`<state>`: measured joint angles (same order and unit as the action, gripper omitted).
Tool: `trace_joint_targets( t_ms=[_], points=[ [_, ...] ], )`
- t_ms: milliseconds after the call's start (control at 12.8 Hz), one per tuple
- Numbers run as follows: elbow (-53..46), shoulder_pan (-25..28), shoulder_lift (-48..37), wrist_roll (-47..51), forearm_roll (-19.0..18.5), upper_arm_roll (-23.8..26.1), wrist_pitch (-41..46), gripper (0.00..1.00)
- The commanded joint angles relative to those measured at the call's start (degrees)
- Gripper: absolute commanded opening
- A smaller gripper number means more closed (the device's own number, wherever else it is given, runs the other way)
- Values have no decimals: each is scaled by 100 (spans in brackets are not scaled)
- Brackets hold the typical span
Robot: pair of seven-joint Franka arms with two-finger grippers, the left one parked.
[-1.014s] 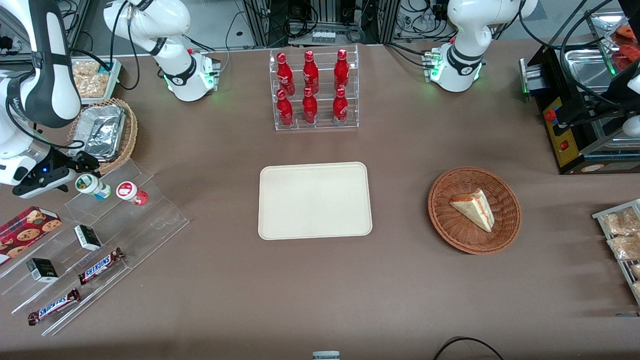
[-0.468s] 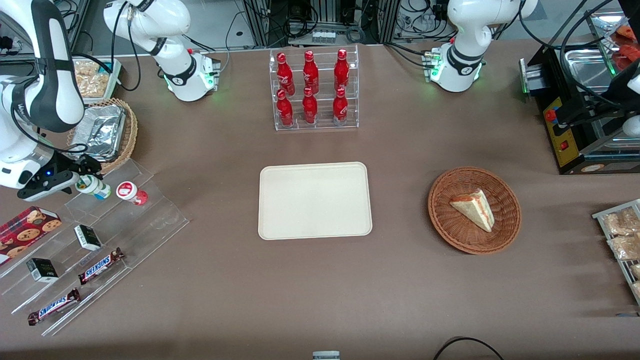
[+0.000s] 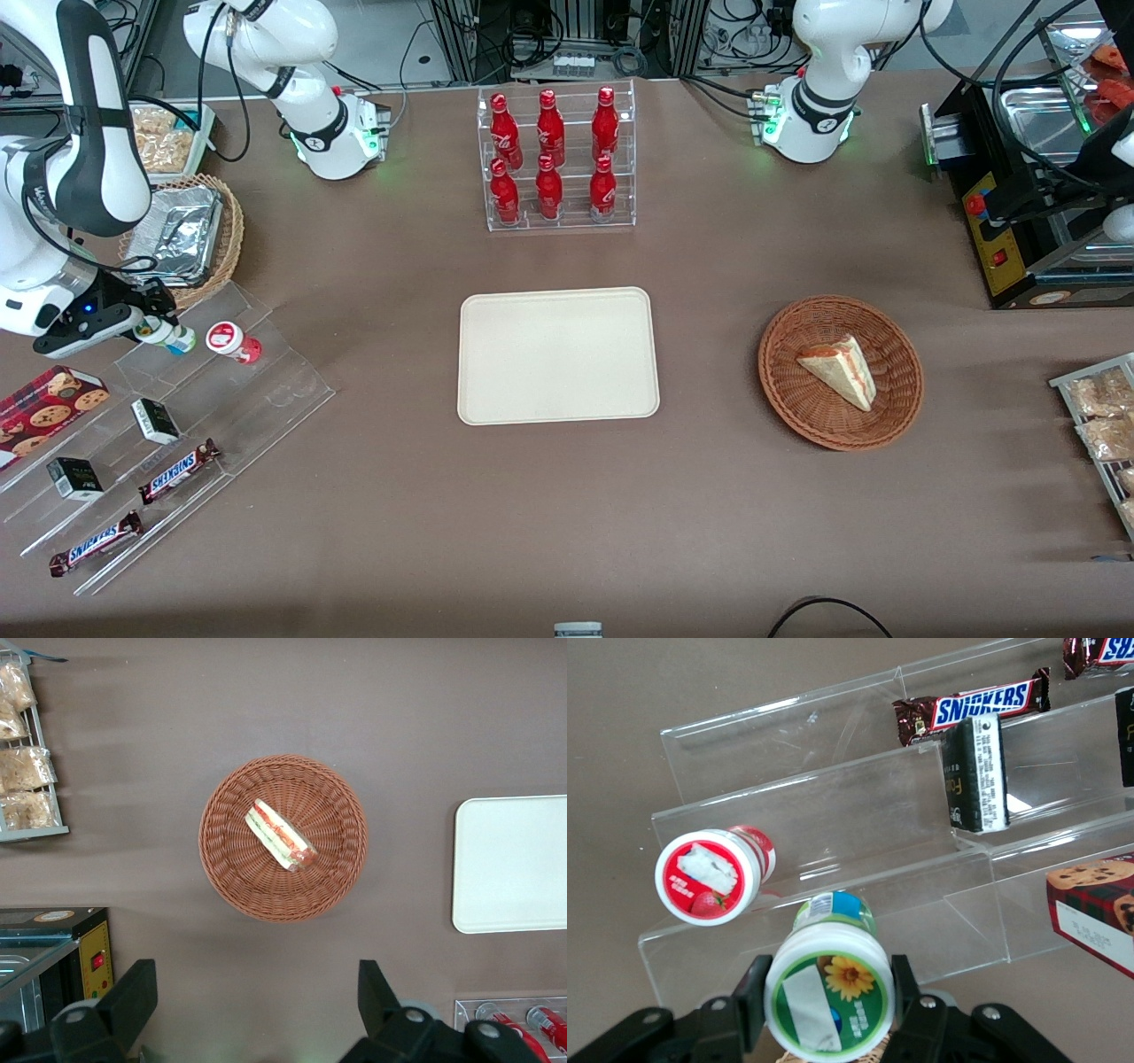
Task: Place green gum on tray
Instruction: 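Lower the right gripper around the green cup and close on it, then lift the green cup off the rack with the right gripper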
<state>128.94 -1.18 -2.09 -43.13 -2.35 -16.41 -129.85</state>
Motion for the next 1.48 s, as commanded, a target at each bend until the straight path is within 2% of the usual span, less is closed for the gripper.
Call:
trace_joint_targets(
  t_ms=[0,468,546,702,1014,1170,1404],
  points=[
    [-350,39,-98,-3,-28,6,449,0],
    [-1783,82,-353,50,59,58,2866,0],
    [-1994,213,-379,285,199,58,3252,0],
    [-2302,573,-458,794,235,59,3798,0],
    [-2531,1539,-669,2102,261,67,4283,0],
    [-2593,2075,-652,2998,489,67,4346,0],
    [-2742,2727,-460,4685,630,575,4214,0]
  ],
)
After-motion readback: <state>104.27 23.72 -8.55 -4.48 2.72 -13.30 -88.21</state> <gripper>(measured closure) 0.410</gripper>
